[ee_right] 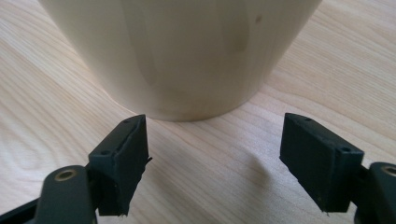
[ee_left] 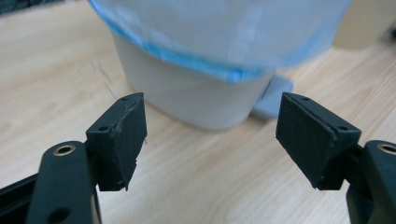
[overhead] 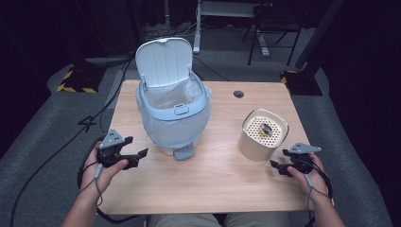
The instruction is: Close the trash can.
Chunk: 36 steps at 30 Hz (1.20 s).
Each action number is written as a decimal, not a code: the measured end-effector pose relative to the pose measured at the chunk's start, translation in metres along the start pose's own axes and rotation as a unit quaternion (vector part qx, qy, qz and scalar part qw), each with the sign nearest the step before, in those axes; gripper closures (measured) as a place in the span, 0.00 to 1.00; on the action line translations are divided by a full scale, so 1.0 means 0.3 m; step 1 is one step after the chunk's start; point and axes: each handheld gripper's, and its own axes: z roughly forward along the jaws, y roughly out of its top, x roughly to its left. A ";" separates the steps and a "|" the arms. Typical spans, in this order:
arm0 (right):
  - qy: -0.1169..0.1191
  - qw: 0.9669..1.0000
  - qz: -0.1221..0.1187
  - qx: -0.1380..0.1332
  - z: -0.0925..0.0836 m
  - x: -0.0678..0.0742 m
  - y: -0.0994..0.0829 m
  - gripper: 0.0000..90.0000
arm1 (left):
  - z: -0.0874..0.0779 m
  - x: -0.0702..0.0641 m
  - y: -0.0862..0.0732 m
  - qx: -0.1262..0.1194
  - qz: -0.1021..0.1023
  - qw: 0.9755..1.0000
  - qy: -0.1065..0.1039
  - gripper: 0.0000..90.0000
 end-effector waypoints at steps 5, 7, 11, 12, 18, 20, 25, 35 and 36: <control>-0.001 1.000 0.014 -0.011 0.028 0.000 -0.029 0.21 | -0.039 0.022 0.062 0.000 0.022 0.999 0.037 0.29; 0.009 1.000 0.027 -0.007 0.031 -0.009 -0.031 0.21 | -0.049 0.033 0.089 0.012 0.054 0.996 0.065 0.29; 0.010 1.000 0.029 -0.007 0.031 -0.011 -0.031 0.20 | -0.075 0.068 0.147 -0.027 0.026 0.999 0.013 0.29; 0.010 1.000 0.028 -0.007 0.031 -0.011 -0.031 0.20 | -0.085 0.079 0.166 -0.035 0.026 0.999 0.010 0.30; 0.010 1.000 0.028 -0.007 0.031 -0.011 -0.031 0.20 | -0.122 0.113 0.257 -0.067 0.040 0.997 -0.011 0.30; 0.010 1.000 0.028 -0.007 0.032 -0.011 -0.031 0.20 | -0.133 0.119 0.291 -0.078 0.044 0.996 -0.022 0.30; 0.010 1.000 0.027 -0.007 0.032 -0.010 -0.031 0.20 | -0.151 0.140 0.374 -0.100 0.038 0.994 -0.025 0.32; 0.010 1.000 0.028 -0.008 0.032 -0.010 -0.031 0.20 | -0.149 0.179 0.513 -0.138 0.015 0.989 -0.057 0.37; 0.011 1.000 0.028 -0.008 0.032 -0.011 -0.031 0.20 | -0.146 0.181 0.524 -0.141 0.010 0.988 -0.059 0.37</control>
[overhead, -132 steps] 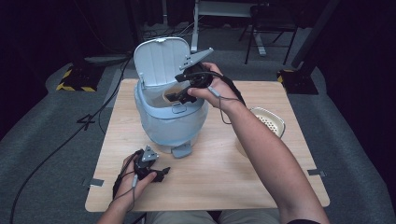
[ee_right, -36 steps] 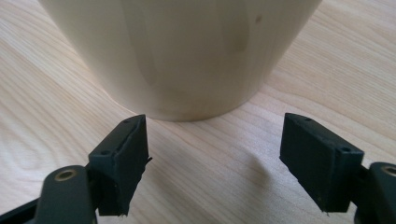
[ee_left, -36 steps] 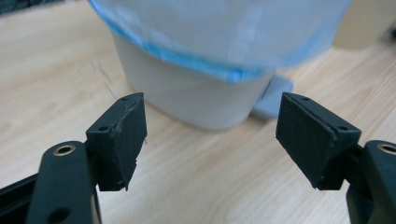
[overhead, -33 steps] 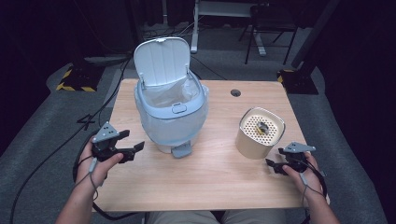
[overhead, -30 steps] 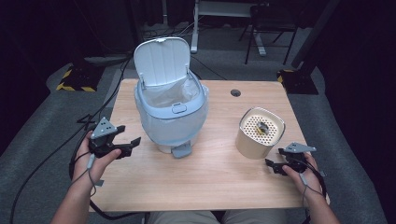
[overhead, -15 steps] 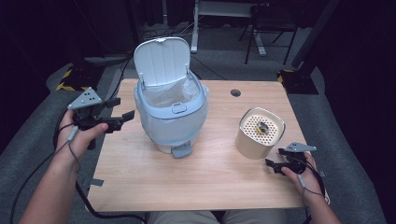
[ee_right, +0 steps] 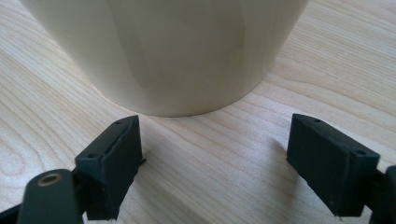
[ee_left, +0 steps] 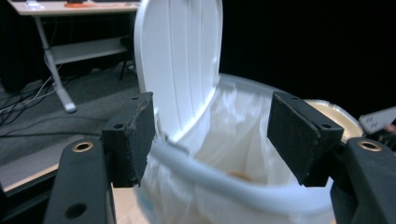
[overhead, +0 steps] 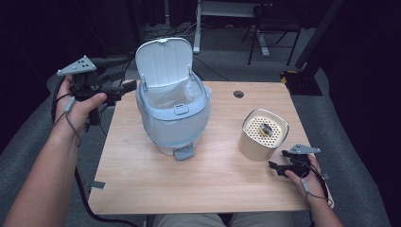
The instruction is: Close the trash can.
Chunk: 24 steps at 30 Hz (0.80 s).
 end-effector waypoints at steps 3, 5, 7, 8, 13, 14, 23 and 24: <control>0.000 1.000 0.001 0.000 0.000 0.000 0.000 0.20 | 0.019 0.009 0.022 -0.008 -0.009 1.000 -0.005 0.37; 0.001 1.000 0.001 0.000 0.000 0.000 0.000 0.21 | 0.032 0.012 0.034 -0.012 -0.006 1.000 -0.011 0.38; 0.002 1.000 0.001 0.000 0.000 -0.001 0.000 0.21 | 0.043 0.014 0.046 -0.014 0.001 1.000 -0.014 0.42; 0.003 1.000 0.001 0.000 0.000 -0.001 0.000 0.21 | 0.048 0.015 0.052 -0.014 0.006 1.000 -0.014 0.43; 0.003 1.000 0.000 0.000 0.000 -0.001 0.000 0.21 | 0.075 0.022 0.078 -0.021 0.009 1.000 -0.001 0.41; 0.002 1.000 0.001 0.000 0.000 -0.001 0.000 0.21 | 0.082 0.025 0.082 -0.022 0.008 1.000 0.002 0.41; 0.003 1.000 0.001 0.000 0.000 -0.001 0.000 0.21 | 0.160 0.060 0.100 -0.016 -0.004 1.000 0.015 0.39; 0.003 1.000 0.001 0.000 0.000 -0.001 0.000 0.21 | 0.166 0.064 0.100 -0.014 -0.007 1.000 0.015 0.39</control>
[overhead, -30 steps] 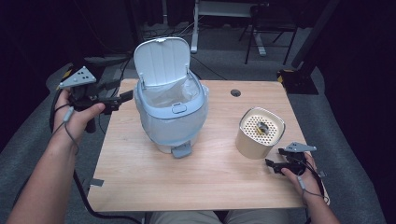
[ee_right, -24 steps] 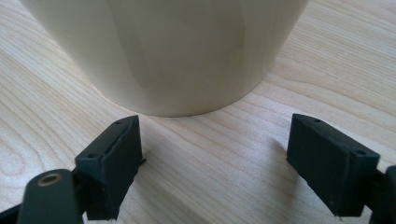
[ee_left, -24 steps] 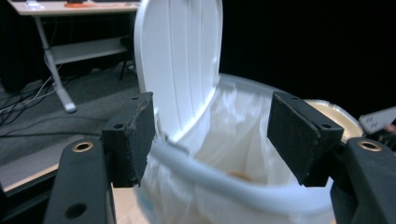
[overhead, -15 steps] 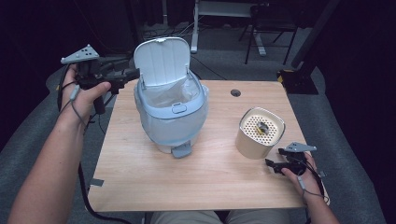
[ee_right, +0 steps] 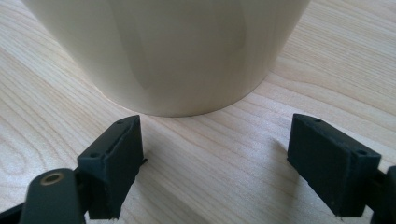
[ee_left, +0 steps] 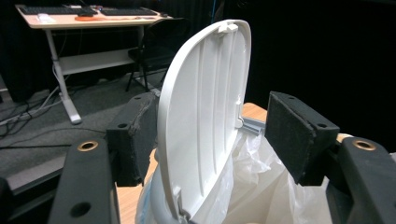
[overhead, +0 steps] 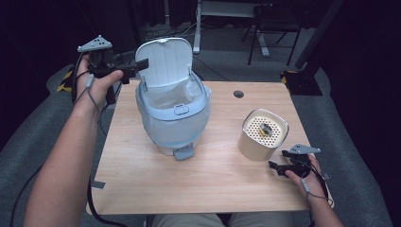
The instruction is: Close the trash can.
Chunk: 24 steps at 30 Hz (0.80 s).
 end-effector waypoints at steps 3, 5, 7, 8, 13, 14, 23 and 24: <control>0.000 1.000 0.000 0.000 0.000 0.000 0.000 0.21 | 0.017 0.015 0.000 0.007 -0.003 1.000 0.006 0.40; 0.000 1.000 0.000 0.000 0.000 0.000 0.000 0.21 | 0.024 0.022 0.002 0.005 -0.006 1.000 0.000 0.41; 0.001 1.000 -0.001 0.000 0.000 -0.001 0.000 0.21 | 0.027 0.019 0.003 0.002 -0.007 1.000 -0.015 0.44; 0.001 1.000 -0.001 0.000 0.000 -0.001 0.000 0.21 | 0.028 0.014 0.004 0.004 -0.004 1.000 -0.016 0.45; 0.001 1.000 -0.001 0.000 0.000 -0.001 0.000 0.21 | 0.011 -0.005 0.004 0.011 -0.001 0.999 -0.031 0.49; 0.002 1.000 -0.001 0.000 0.000 -0.001 0.000 0.21 | 0.003 -0.011 0.002 0.013 -0.003 0.999 -0.043 0.52; 0.001 1.000 -0.001 0.000 0.000 -0.001 0.000 0.21 | -0.036 -0.127 -0.048 0.043 0.034 0.995 -0.082 0.53; 0.002 1.000 -0.002 0.000 0.000 -0.001 0.000 0.21 | -0.037 -0.147 -0.053 0.043 0.037 0.994 -0.092 0.52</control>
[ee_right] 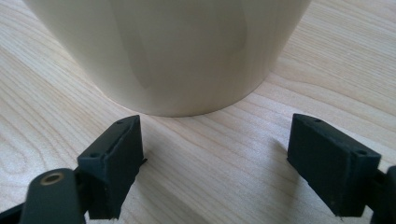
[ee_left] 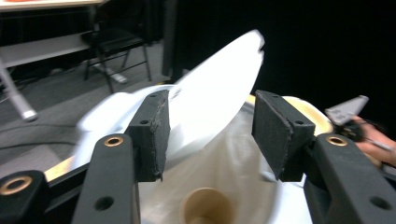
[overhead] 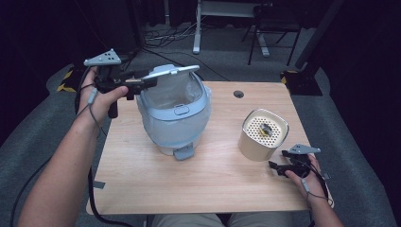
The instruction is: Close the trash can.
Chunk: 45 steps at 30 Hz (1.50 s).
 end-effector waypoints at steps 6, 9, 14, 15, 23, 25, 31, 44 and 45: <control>0.000 1.000 0.000 0.000 0.000 0.000 0.000 0.21 | 0.033 -0.078 -0.008 0.031 0.014 0.999 -0.017 0.51; 0.000 1.000 0.000 0.000 0.000 0.000 0.000 0.21 | 0.058 -0.106 -0.010 0.041 0.009 0.999 -0.028 0.52; 0.000 1.000 0.000 0.000 0.000 0.000 0.000 0.21 | 0.109 -0.124 -0.015 0.063 -0.014 0.997 -0.044 0.59; 0.000 1.000 0.000 0.000 0.000 0.000 0.000 0.21 | 0.120 -0.122 -0.016 0.064 -0.023 0.997 -0.046 0.61; 0.000 1.000 0.000 0.000 0.000 0.000 0.000 0.21 | 0.170 -0.089 -0.020 0.055 -0.047 0.997 0.003 0.63; 0.000 1.000 0.000 0.000 0.000 0.000 0.000 0.21 | 0.173 -0.082 -0.020 0.052 -0.054 0.997 0.019 0.61; 0.000 1.000 0.000 0.000 0.000 0.000 0.000 0.21 | 0.186 -0.098 -0.032 0.065 -0.029 0.997 0.043 0.58; 0.000 1.000 0.000 0.000 0.000 0.000 0.000 0.21 | 0.220 -0.144 -0.043 0.103 0.024 0.991 0.082 0.57; 0.000 1.000 0.000 0.000 0.000 0.000 0.000 0.21 | 0.220 -0.145 -0.043 0.104 0.024 0.991 0.084 0.57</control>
